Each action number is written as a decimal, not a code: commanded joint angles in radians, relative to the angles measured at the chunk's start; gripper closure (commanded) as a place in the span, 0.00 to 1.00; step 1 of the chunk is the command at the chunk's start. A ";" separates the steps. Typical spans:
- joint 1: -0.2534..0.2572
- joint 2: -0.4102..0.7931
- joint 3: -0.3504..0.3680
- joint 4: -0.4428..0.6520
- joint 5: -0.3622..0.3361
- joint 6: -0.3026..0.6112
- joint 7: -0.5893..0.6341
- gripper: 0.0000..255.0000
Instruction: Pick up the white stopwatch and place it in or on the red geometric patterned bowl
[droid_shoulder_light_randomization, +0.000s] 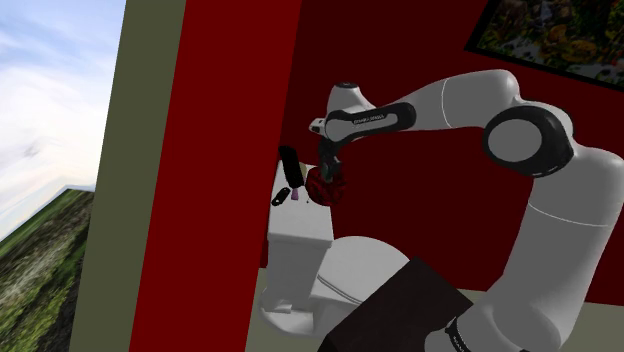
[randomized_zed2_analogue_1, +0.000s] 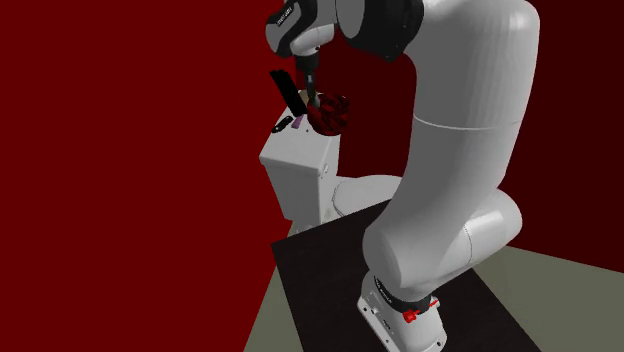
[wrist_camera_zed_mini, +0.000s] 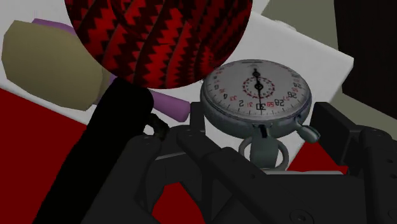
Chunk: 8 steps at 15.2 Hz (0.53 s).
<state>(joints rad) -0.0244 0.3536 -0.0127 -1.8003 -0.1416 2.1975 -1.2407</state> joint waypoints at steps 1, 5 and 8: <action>-0.030 0.047 -0.011 0.074 0.010 -0.022 -0.049 1.00; -0.079 0.151 -0.023 0.243 0.029 -0.079 -0.124 1.00; -0.105 0.218 -0.028 0.341 0.038 -0.106 -0.159 1.00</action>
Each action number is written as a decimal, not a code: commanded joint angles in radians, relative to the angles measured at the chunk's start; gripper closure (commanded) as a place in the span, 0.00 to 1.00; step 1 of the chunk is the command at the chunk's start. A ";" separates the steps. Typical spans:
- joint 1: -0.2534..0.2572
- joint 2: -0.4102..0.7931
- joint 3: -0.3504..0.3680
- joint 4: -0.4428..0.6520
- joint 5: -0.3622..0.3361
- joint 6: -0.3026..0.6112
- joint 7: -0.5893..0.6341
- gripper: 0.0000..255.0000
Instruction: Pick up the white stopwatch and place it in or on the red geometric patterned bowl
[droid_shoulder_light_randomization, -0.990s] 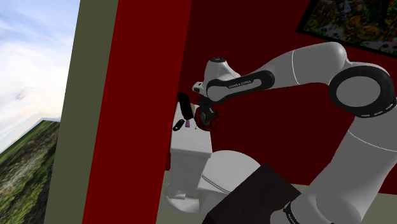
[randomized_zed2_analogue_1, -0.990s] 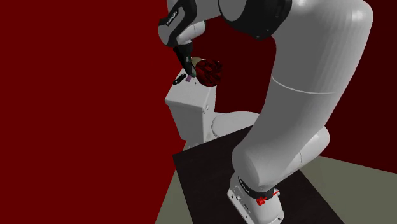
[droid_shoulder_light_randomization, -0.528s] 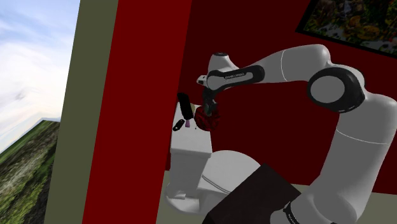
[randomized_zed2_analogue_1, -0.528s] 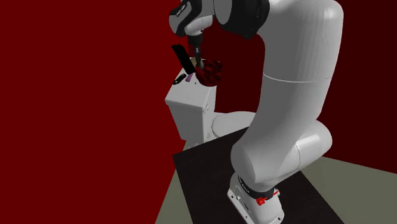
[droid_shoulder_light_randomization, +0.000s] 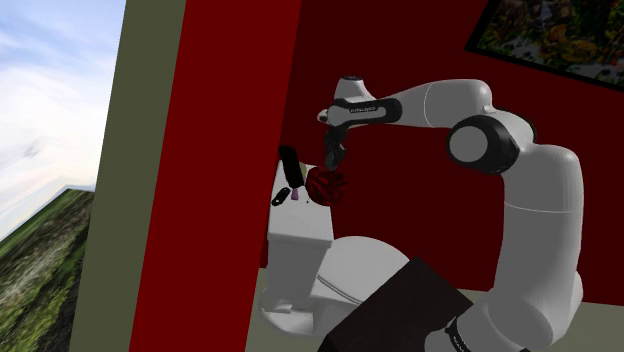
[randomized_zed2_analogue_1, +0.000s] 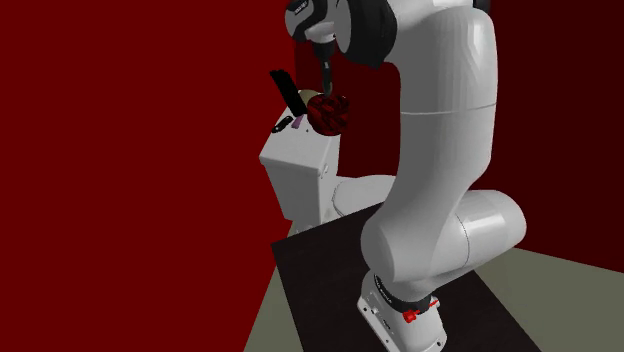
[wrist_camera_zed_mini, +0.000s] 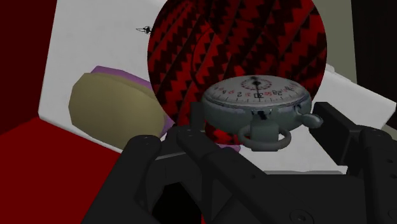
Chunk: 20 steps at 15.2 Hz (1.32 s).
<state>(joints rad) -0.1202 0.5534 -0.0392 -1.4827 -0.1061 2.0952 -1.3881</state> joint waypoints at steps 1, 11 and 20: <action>-0.009 0.024 -0.002 0.017 0.002 0.008 -0.011 1.00; -0.009 0.082 -0.003 -0.027 -0.002 0.110 0.000 1.00; -0.009 0.110 -0.004 -0.037 -0.003 0.148 0.005 1.00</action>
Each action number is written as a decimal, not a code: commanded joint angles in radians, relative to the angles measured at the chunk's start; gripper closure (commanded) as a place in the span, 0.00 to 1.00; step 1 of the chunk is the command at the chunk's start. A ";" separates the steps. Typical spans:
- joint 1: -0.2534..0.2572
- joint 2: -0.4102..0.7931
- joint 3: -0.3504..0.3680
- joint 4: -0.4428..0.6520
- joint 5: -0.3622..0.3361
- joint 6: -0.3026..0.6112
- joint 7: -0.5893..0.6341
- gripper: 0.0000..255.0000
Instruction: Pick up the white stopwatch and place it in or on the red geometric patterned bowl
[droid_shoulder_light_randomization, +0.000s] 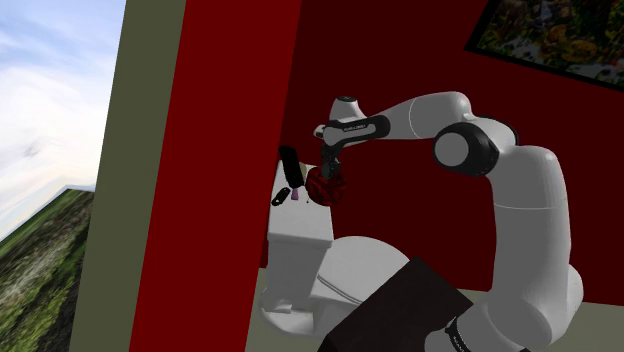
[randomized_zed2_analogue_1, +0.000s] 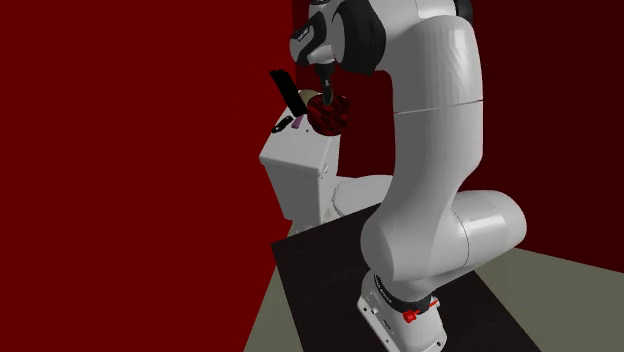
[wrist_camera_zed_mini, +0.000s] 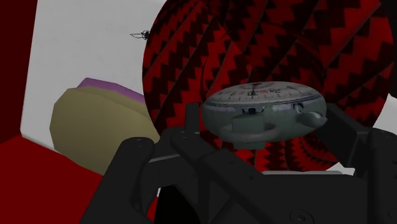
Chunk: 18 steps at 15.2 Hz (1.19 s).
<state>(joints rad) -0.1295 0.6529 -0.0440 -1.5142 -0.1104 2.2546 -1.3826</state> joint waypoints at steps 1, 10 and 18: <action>0.000 0.010 0.001 -0.006 0.001 -0.012 -0.001 1.00; 0.002 -0.010 0.002 -0.005 0.002 -0.033 -0.001 0.00; 0.008 -0.062 0.003 0.008 0.003 -0.098 -0.002 0.00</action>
<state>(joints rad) -0.1219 0.5917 -0.0408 -1.5062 -0.1077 2.1575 -1.3844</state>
